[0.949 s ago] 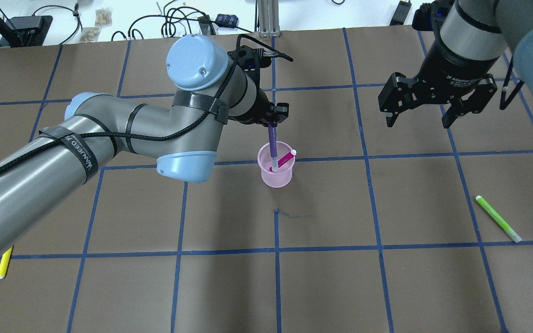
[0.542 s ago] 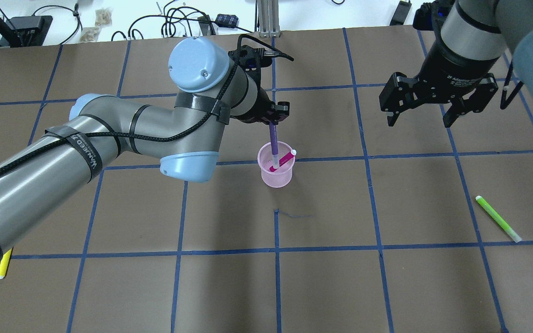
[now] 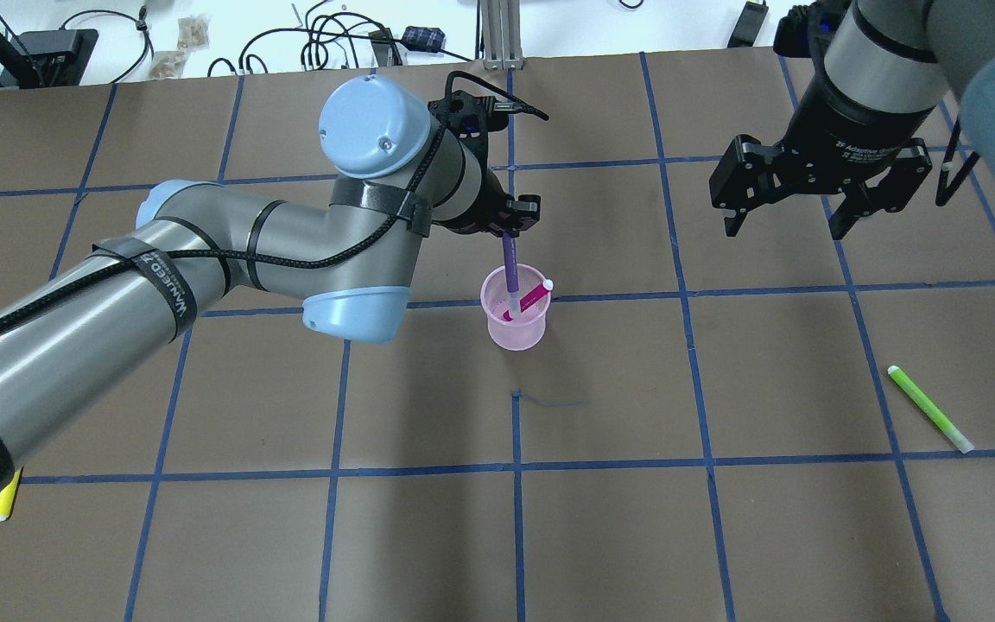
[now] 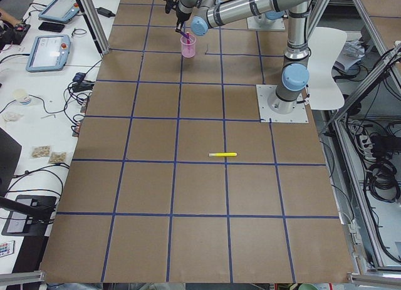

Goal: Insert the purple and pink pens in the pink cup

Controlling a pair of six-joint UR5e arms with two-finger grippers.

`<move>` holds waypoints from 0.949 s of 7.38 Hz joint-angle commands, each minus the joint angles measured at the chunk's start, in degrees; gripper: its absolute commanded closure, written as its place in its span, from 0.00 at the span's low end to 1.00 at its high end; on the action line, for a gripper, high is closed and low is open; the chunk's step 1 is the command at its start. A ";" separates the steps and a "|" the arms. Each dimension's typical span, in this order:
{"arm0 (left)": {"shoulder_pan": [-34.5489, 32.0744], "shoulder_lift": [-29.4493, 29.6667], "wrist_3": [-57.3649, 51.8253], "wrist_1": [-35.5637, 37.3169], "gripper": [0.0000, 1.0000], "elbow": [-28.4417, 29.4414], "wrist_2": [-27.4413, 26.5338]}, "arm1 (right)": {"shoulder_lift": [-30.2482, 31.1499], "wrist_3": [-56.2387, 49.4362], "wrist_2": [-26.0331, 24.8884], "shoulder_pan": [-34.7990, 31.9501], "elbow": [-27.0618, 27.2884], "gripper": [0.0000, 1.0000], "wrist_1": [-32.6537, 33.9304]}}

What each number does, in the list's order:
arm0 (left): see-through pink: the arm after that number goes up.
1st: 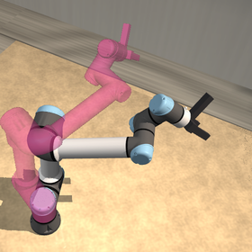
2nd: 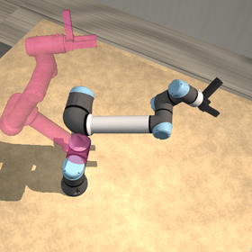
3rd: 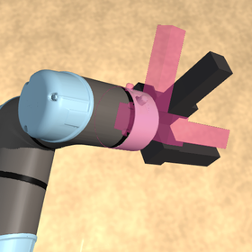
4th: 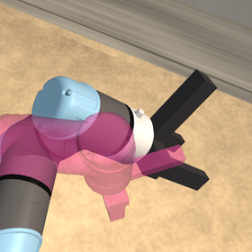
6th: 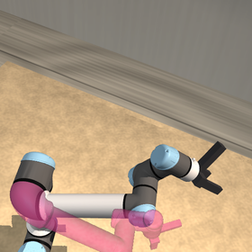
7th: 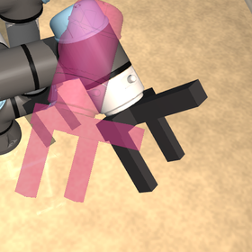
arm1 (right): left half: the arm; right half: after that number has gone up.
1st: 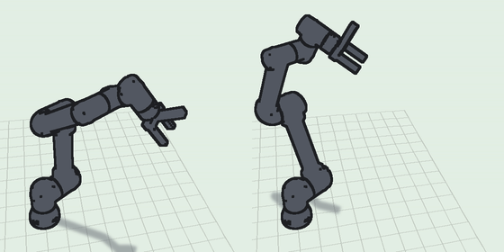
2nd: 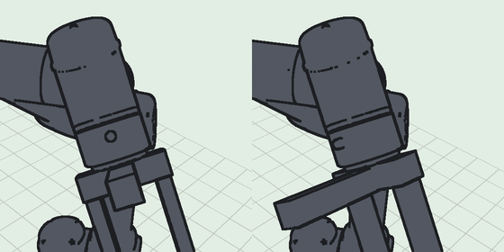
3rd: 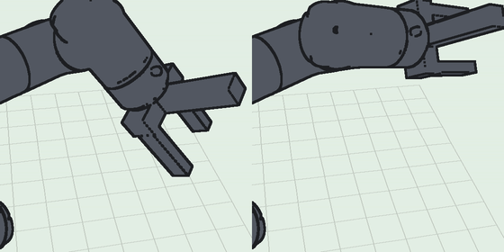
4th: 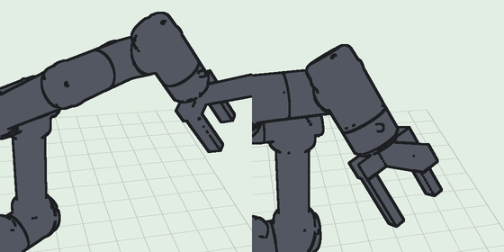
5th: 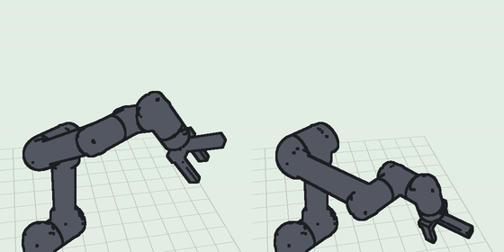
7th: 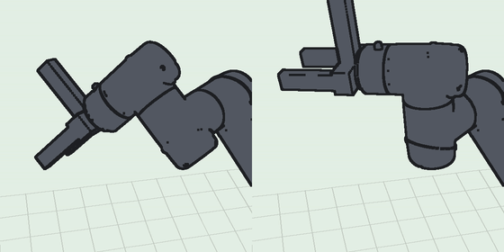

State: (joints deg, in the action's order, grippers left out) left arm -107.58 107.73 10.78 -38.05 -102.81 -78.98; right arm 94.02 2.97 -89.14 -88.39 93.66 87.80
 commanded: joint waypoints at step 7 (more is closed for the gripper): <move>2.53 -1.81 0.03 -7.59 0.00 3.56 -0.04 | 0.37 0.02 -0.07 0.15 0.03 0.00 -0.88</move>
State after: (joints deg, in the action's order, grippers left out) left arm -106.82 106.97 10.90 -40.40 -101.07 -79.06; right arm 94.37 2.99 -89.21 -88.31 93.69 87.13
